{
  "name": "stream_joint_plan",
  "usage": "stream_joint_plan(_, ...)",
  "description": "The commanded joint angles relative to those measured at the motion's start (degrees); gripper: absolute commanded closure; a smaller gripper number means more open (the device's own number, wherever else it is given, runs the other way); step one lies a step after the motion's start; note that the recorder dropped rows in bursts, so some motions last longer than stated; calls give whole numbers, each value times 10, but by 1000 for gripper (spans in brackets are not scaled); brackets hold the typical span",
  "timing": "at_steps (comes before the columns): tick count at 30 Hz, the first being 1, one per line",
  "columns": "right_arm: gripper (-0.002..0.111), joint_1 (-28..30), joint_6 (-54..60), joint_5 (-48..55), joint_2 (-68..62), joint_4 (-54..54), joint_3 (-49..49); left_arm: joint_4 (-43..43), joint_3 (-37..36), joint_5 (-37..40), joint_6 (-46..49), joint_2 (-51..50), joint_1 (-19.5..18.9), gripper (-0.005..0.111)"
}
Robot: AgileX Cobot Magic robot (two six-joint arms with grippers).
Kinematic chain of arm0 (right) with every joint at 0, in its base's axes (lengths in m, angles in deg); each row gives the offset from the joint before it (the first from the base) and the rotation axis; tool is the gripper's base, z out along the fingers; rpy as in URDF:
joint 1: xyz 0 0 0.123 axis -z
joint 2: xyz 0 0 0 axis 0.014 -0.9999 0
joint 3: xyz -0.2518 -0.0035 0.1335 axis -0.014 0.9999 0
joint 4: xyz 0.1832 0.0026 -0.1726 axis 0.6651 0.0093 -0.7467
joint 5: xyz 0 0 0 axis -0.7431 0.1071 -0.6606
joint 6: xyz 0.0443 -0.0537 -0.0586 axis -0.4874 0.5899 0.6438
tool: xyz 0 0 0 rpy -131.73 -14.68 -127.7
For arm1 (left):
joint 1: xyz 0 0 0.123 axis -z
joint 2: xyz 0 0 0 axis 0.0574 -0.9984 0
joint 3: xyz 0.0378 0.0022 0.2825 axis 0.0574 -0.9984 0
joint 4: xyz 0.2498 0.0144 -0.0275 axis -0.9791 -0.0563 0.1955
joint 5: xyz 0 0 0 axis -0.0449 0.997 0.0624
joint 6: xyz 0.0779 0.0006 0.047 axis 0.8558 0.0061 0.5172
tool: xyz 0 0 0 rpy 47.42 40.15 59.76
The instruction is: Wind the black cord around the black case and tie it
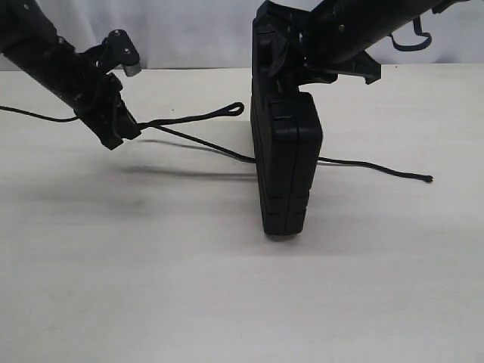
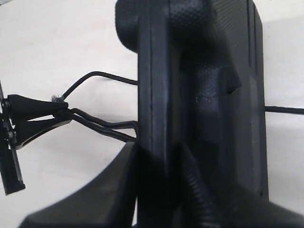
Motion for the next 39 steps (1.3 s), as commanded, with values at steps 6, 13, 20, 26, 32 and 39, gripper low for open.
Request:
stream_joint_plan(6, 104, -1, -2, 4, -2, 2, 2, 64, 0, -48, -9, 29, 13, 107)
stream_joint_plan(13, 104, -1, -2, 4, -2, 2, 2, 76, 0, -65, -3, 37, 13, 107)
stream_joint_plan(20, 104, -1, -2, 4, -2, 2, 2, 31, 0, -103, -3, 54, 26, 107)
stream_joint_plan(26, 104, -1, -2, 4, -2, 2, 2, -86, 0, -123, -30, 55, 72, 107)
stream_joint_plan(32, 104, -1, -2, 4, -2, 2, 2, -81, 0, -147, -57, 55, 90, 107)
stream_joint_plan(39, 104, -1, -2, 4, -2, 2, 2, -60, 0, -147, -68, 55, 93, 107)
